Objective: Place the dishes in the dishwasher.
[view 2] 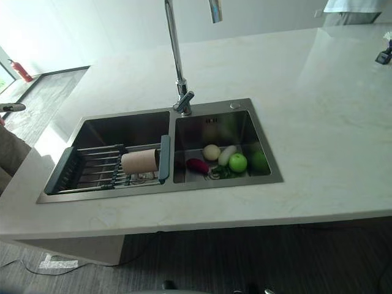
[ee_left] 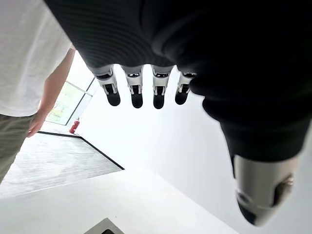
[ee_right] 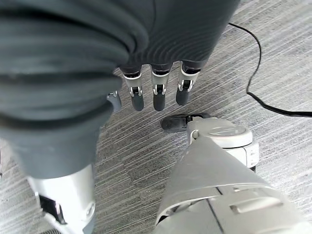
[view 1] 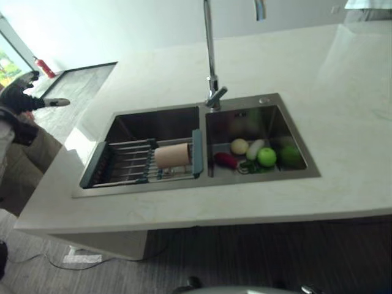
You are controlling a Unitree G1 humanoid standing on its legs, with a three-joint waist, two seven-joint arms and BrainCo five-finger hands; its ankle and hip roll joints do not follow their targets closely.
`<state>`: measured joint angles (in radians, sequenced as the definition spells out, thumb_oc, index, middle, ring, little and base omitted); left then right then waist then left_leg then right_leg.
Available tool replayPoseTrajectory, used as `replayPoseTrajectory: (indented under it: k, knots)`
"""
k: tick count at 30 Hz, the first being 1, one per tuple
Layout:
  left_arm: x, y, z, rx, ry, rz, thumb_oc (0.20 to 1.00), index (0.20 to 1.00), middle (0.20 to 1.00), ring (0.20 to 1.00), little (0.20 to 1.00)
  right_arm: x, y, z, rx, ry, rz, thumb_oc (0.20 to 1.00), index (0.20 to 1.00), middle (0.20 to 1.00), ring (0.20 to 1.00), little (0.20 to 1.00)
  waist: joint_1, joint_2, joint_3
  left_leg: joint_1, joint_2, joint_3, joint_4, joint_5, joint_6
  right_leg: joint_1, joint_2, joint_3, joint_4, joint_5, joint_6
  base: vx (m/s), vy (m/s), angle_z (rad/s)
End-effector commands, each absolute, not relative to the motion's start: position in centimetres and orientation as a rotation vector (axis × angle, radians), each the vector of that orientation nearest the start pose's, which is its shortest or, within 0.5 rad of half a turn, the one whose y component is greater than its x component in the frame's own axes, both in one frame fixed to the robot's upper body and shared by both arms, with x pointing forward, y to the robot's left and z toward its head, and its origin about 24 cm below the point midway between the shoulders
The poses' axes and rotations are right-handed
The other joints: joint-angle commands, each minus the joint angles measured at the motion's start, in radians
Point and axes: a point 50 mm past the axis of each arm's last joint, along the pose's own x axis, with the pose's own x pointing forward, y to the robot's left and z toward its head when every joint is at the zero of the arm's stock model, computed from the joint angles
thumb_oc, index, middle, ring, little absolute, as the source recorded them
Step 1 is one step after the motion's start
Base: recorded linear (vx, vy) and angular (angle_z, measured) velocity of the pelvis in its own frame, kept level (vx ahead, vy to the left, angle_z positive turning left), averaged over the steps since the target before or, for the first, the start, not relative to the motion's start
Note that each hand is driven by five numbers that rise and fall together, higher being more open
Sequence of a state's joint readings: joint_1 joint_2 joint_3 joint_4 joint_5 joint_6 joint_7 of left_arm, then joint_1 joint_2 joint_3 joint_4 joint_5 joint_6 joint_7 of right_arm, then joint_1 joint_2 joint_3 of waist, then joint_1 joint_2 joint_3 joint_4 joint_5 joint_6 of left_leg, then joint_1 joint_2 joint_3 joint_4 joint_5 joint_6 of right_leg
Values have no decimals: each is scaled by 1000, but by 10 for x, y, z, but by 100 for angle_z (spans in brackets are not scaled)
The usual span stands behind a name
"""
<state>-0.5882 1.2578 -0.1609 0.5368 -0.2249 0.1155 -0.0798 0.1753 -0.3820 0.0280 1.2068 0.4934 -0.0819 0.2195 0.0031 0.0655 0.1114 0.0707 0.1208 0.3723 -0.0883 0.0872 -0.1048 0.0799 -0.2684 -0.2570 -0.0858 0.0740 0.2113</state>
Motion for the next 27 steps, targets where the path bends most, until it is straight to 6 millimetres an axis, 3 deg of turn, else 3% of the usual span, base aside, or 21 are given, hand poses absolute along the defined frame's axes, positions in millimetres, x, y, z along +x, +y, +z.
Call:
replayPoseTrajectory:
  k: [1, 11, 21, 27]
  knots:
    - [287, 402, 265, 1013, 34, 455, 1000, 1000, 1000, 1000, 1000, 41, -299, -143, 177, 1107, -373, 1000, 1000, 1000, 1000, 1000, 19, 23, 4, 2, -10, 9, 27, -87, 40, -64, -50, -65, 144, -51, 38, -18, 46, -1]
    - [295, 374, 212, 1113, 127, 254, 1000, 1000, 1000, 1000, 1000, 50, -306, -137, 147, 1075, -361, 1000, 1000, 1000, 1000, 1000, 14, 12, 28, -30, -4, 17, 49, -83, 37, -97, -55, -70, 151, -43, 35, -11, 50, -6]
    - [307, 339, 199, 1185, 54, 118, 1000, 1000, 1000, 1000, 1000, 82, -315, -127, 154, 984, -340, 1000, 1000, 1000, 1000, 1000, 28, -3, 93, -92, 15, -3, 60, -61, 19, -153, -52, -73, 154, -28, 34, -89, 5, -1]
    - [315, 322, 205, 1220, -26, 105, 1000, 1000, 1000, 1000, 1000, 98, -315, -123, 163, 948, -321, 1000, 1000, 1000, 1000, 1000, 30, -12, 126, -121, 27, -11, 60, -46, 6, -178, -46, -76, 146, -14, 37, -86, -26, -4]
